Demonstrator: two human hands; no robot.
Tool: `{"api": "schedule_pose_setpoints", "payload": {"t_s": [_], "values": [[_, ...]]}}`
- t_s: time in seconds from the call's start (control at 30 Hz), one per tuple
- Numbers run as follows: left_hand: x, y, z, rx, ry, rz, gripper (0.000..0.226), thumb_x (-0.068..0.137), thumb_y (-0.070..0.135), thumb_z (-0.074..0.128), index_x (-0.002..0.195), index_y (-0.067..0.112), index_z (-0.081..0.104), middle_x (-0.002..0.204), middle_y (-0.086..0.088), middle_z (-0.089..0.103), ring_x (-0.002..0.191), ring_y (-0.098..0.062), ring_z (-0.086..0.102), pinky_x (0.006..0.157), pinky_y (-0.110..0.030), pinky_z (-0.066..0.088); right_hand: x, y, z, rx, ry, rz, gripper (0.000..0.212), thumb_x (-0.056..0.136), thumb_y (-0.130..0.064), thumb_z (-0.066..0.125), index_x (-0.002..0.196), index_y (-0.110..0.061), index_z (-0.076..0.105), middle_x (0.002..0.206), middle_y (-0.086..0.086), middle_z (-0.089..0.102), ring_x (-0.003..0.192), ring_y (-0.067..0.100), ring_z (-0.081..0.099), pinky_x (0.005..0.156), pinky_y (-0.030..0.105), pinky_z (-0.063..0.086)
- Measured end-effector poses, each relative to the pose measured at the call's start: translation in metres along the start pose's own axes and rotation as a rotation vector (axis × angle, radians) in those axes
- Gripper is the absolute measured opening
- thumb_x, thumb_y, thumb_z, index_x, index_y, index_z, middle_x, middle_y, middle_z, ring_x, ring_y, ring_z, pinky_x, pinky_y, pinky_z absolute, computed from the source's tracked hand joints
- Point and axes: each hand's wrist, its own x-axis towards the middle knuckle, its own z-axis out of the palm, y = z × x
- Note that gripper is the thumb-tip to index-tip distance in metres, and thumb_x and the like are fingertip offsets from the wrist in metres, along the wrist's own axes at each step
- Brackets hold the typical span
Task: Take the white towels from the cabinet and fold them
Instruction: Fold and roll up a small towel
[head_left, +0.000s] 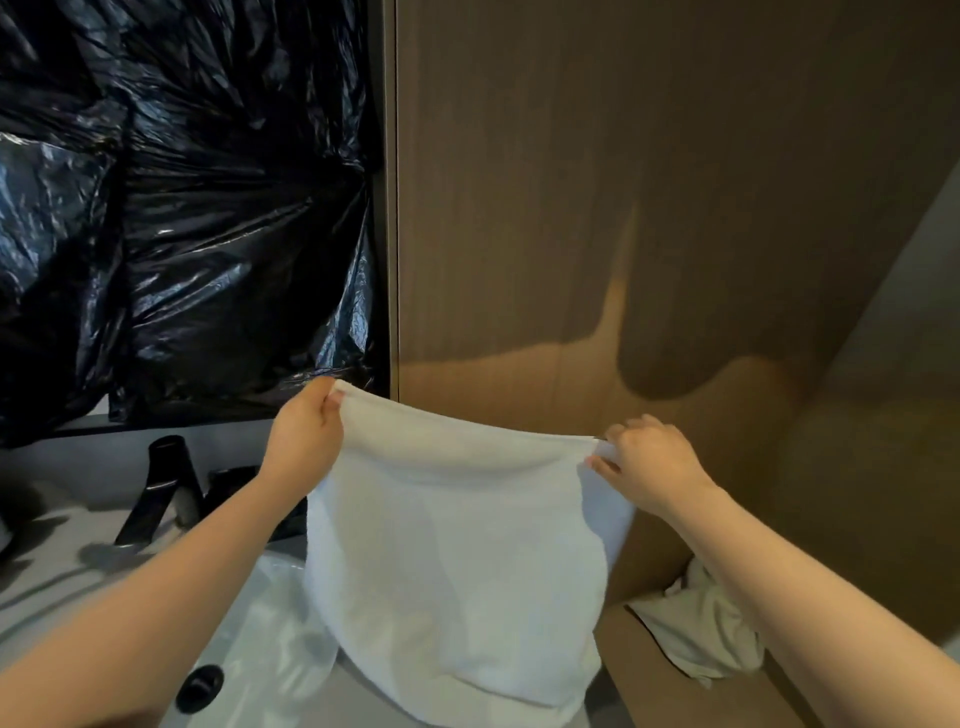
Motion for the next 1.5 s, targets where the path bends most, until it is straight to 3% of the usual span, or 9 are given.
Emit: {"api": "schedule_pose_setpoints", "payload": {"t_s": [0.1, 0.23, 0.43, 0.6, 0.8, 0.97, 1.17, 1.37, 1.5], "values": [[-0.015, 0.002, 0.004, -0.006, -0.105, 0.02, 0.018, 0.102, 0.021, 0.038, 0.098, 0.024, 0.056, 0.08, -0.005, 0.062, 0.075, -0.024, 0.059, 0.065, -0.038, 0.048, -0.009, -0.008, 0.014, 0.111, -0.07, 0.032, 0.051, 0.098, -0.05, 0.044, 0.137, -0.018, 0.047, 0.138, 0.005, 0.053, 0.13, 0.024, 0.044, 0.103, 0.036, 0.042], [-0.044, 0.01, 0.013, -0.003, -0.234, 0.12, 0.021, 0.102, 0.019, 0.042, 0.102, 0.015, 0.062, 0.087, -0.005, 0.065, 0.08, -0.022, 0.059, 0.073, -0.041, 0.048, -0.02, -0.026, 0.02, 0.307, -0.109, 0.008, 0.059, 0.097, -0.048, 0.049, 0.148, -0.02, 0.035, 0.153, 0.006, 0.038, 0.143, 0.026, 0.03, 0.111, 0.037, 0.036], [-0.078, 0.018, 0.019, -0.011, -0.286, 0.238, 0.017, 0.1, 0.016, 0.047, 0.094, 0.021, 0.062, 0.081, 0.01, 0.057, 0.078, -0.006, 0.052, 0.067, -0.018, 0.037, -0.033, -0.054, 0.028, 0.551, -0.18, -0.03, 0.058, 0.098, -0.045, 0.051, 0.148, -0.022, 0.036, 0.153, 0.004, 0.038, 0.141, 0.025, 0.033, 0.109, 0.036, 0.035], [-0.087, 0.015, 0.017, -0.003, -0.308, 0.166, 0.021, 0.1, 0.015, 0.048, 0.105, 0.01, 0.068, 0.094, -0.002, 0.066, 0.088, -0.019, 0.058, 0.079, -0.035, 0.047, -0.05, -0.06, 0.049, 0.65, -0.245, 0.048, 0.05, 0.098, -0.039, 0.054, 0.143, -0.021, 0.044, 0.142, 0.002, 0.049, 0.119, 0.02, 0.054, 0.096, 0.031, 0.046], [-0.109, 0.013, 0.018, -0.142, -0.307, 0.063, 0.011, 0.093, 0.019, 0.062, 0.096, 0.018, 0.073, 0.084, 0.012, 0.071, 0.08, -0.005, 0.064, 0.072, -0.019, 0.05, -0.059, -0.083, 0.048, 0.857, -0.106, -0.093, 0.043, 0.097, -0.038, 0.056, 0.138, -0.028, 0.051, 0.141, -0.01, 0.051, 0.124, 0.007, 0.048, 0.101, 0.02, 0.04], [-0.119, 0.017, 0.02, -0.278, -0.23, -0.057, 0.005, 0.084, 0.016, 0.073, 0.08, 0.019, 0.07, 0.071, 0.017, 0.068, 0.069, 0.001, 0.064, 0.062, -0.008, 0.047, -0.057, -0.117, 0.031, 1.027, -0.032, -0.185, 0.034, 0.096, -0.041, 0.056, 0.13, -0.039, 0.055, 0.126, -0.028, 0.052, 0.11, -0.014, 0.047, 0.091, 0.006, 0.039], [-0.122, 0.024, 0.021, -0.371, -0.217, -0.06, 0.008, 0.081, 0.015, 0.076, 0.081, 0.023, 0.074, 0.074, 0.012, 0.07, 0.067, -0.005, 0.064, 0.064, -0.012, 0.049, -0.053, -0.135, 0.027, 1.076, 0.01, -0.24, 0.027, 0.097, -0.029, 0.058, 0.124, -0.027, 0.064, 0.123, -0.013, 0.062, 0.116, 0.002, 0.051, 0.1, 0.019, 0.041], [-0.127, 0.024, 0.026, -0.47, -0.242, -0.097, 0.017, 0.08, 0.012, 0.076, 0.082, 0.028, 0.073, 0.077, 0.011, 0.072, 0.068, -0.005, 0.066, 0.066, -0.012, 0.051, -0.05, -0.137, 0.025, 1.163, 0.023, -0.252, 0.006, 0.097, -0.02, 0.058, 0.093, -0.02, 0.063, 0.092, -0.013, 0.06, 0.09, 0.004, 0.054, 0.076, 0.013, 0.04], [-0.132, 0.017, 0.029, -0.5, -0.256, -0.124, 0.018, 0.08, 0.004, 0.075, 0.085, 0.021, 0.071, 0.078, 0.01, 0.073, 0.07, -0.005, 0.067, 0.068, -0.012, 0.051, -0.051, -0.135, 0.026, 1.273, -0.057, -0.266, 0.008, 0.098, -0.019, 0.055, 0.091, -0.021, 0.055, 0.087, -0.016, 0.061, 0.081, 0.008, 0.058, 0.067, 0.015, 0.044]]}}
